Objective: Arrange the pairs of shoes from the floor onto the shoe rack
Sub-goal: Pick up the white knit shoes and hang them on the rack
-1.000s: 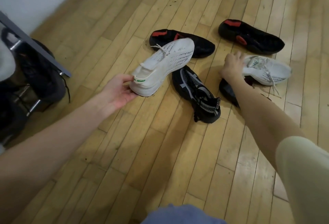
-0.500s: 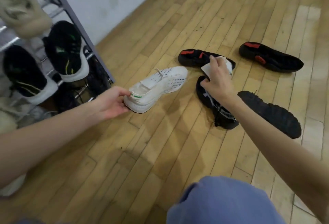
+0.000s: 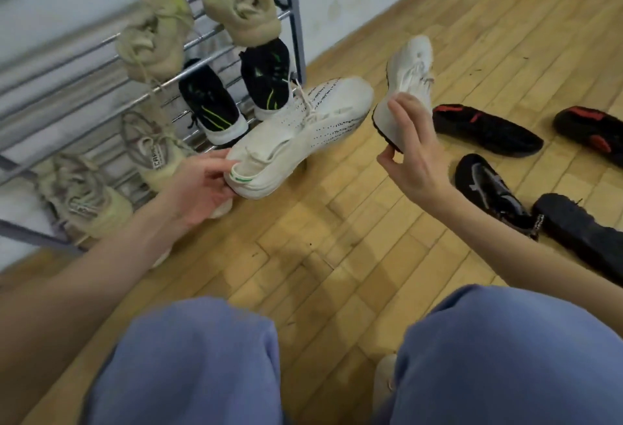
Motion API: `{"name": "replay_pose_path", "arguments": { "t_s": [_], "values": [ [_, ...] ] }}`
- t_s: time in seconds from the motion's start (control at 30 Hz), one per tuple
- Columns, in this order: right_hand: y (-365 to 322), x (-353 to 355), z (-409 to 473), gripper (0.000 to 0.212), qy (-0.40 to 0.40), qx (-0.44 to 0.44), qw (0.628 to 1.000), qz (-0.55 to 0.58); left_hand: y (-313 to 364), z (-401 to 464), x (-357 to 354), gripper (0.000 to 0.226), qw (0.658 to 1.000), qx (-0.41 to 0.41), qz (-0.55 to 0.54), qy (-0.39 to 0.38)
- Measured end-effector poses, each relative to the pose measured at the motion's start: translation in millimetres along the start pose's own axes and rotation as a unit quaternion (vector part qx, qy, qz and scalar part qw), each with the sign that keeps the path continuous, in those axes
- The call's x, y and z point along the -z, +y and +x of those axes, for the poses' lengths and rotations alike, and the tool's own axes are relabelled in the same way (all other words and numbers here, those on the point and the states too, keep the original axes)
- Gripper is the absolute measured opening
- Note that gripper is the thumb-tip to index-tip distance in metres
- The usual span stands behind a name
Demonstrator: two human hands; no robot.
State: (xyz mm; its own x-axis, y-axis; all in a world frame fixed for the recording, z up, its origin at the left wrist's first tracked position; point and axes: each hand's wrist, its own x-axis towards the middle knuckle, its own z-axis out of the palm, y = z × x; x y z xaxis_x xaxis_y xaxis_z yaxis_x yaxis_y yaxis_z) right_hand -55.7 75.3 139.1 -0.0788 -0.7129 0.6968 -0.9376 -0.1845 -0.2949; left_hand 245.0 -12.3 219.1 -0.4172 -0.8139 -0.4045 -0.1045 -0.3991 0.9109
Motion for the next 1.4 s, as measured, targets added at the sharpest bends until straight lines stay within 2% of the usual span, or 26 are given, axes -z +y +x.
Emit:
{"name": "replay_pose_path", "arguments": {
  "t_s": [0.13,0.2,0.3,0.43,0.5,0.57,0.6,0.63,0.73,0.8,0.83,0.9,0.93,1.07,1.13,1.17,1.23,1.33,1.4],
  "values": [
    [-26,-1,22,0.065,0.064,0.083,0.994,0.030,12,-24,26,0.044,0.997,-0.051,-0.050,-0.029],
    [-36,-1,35,0.064,0.085,0.120,0.988,0.043,18,-34,33,0.049,0.993,-0.075,-0.086,-0.040],
    [-54,-3,55,0.059,0.094,0.169,0.980,0.050,26,-48,45,0.036,0.987,-0.097,-0.122,-0.025],
    [-80,-11,81,0.053,0.106,0.225,0.966,0.065,33,-67,71,0.063,0.972,-0.134,-0.191,0.015],
    [-94,-16,94,0.052,0.114,0.256,0.956,0.083,38,-80,80,0.055,0.968,-0.152,-0.197,0.032],
    [-109,-23,103,0.052,0.125,0.286,0.945,0.097,41,-94,86,0.017,0.961,-0.164,-0.205,0.092],
    [-117,-27,104,0.051,0.127,0.300,0.940,0.102,39,-100,91,0.011,0.956,-0.170,-0.206,0.120],
    [-124,-31,103,0.050,0.127,0.316,0.934,0.108,35,-105,96,0.022,0.954,-0.167,-0.200,0.149],
    [-141,-44,92,0.054,0.115,0.370,0.914,0.122,17,-125,112,0.016,0.944,-0.138,-0.219,0.207],
    [-151,-53,83,0.052,0.103,0.410,0.897,0.129,2,-140,122,0.011,0.941,-0.128,-0.231,0.212],
    [-156,-58,79,0.050,0.100,0.424,0.890,0.132,-5,-148,125,0.014,0.937,-0.130,-0.246,0.211],
    [-166,-66,72,0.051,0.095,0.445,0.880,0.138,-22,-163,135,0.040,0.929,-0.134,-0.275,0.210],
    [-170,-69,69,0.049,0.092,0.456,0.873,0.143,-30,-170,138,0.041,0.923,-0.141,-0.284,0.217],
    [-185,-82,57,0.043,0.052,0.505,0.845,0.166,-48,-190,148,0.027,0.913,-0.153,-0.284,0.250],
    [-192,-88,56,0.042,0.027,0.521,0.836,0.172,-50,-191,158,0.034,0.903,-0.160,-0.293,0.270],
    [-195,-91,58,0.041,0.017,0.526,0.833,0.172,-49,-190,161,0.033,0.898,-0.164,-0.299,0.277],
    [-205,-96,66,0.041,0.004,0.529,0.831,0.171,-41,-185,160,0.015,0.898,-0.164,-0.264,0.311],
    [-224,-106,89,0.046,-0.016,0.520,0.839,0.161,-27,-174,152,0.034,0.875,-0.200,-0.291,0.330],
    [-235,-114,110,0.054,-0.023,0.512,0.848,0.136,-15,-163,151,0.026,0.862,-0.217,-0.307,0.341]
  ]
}}
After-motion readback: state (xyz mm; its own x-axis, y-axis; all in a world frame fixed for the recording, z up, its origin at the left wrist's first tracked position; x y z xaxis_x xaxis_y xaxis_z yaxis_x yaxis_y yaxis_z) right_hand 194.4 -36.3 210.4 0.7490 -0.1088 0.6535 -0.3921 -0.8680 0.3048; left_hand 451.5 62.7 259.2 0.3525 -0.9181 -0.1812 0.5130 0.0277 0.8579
